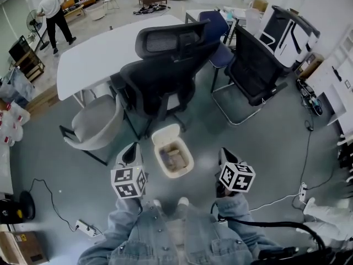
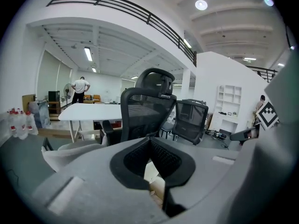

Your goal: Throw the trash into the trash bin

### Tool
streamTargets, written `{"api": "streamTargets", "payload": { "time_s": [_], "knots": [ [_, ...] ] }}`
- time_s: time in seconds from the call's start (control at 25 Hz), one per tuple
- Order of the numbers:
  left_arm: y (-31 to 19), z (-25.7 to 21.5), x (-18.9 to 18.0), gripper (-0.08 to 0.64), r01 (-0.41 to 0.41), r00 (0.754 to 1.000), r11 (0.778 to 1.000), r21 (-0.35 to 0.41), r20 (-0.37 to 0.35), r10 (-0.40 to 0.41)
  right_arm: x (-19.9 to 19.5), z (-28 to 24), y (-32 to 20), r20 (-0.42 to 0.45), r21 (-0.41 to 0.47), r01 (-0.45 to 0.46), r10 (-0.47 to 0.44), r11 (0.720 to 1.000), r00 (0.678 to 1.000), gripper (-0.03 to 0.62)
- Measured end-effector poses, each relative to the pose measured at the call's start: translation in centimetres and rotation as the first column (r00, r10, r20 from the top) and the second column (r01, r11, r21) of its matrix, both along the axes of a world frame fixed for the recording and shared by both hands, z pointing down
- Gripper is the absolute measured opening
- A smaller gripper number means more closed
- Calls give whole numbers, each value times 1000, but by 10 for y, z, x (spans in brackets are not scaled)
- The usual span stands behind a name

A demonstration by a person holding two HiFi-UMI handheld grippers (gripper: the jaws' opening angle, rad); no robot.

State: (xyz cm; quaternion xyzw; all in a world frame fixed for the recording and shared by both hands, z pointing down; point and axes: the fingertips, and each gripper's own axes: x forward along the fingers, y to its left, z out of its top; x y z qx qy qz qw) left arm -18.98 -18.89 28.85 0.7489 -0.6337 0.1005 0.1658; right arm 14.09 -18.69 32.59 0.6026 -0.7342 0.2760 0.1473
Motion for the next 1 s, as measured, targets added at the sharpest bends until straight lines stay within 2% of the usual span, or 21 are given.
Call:
{"api": "streamTargets", "payload": {
  "time_s": [0.16, 0.76, 1.0],
  "knots": [
    [4, -1, 7, 9, -21, 1000, 1000, -2, 6, 21, 4, -2, 3, -86, -4, 20, -20, 1000, 996, 3],
    [21, 2, 4, 9, -21, 999, 1000, -9, 36, 22, 2, -1, 14, -77, -9, 17, -18, 1000, 997, 3],
    [31, 4, -1, 9, -9, 1000, 1000, -15, 18, 9, -2, -2, 23, -75, -10, 13, -13, 1000, 997, 3]
  ]
}}
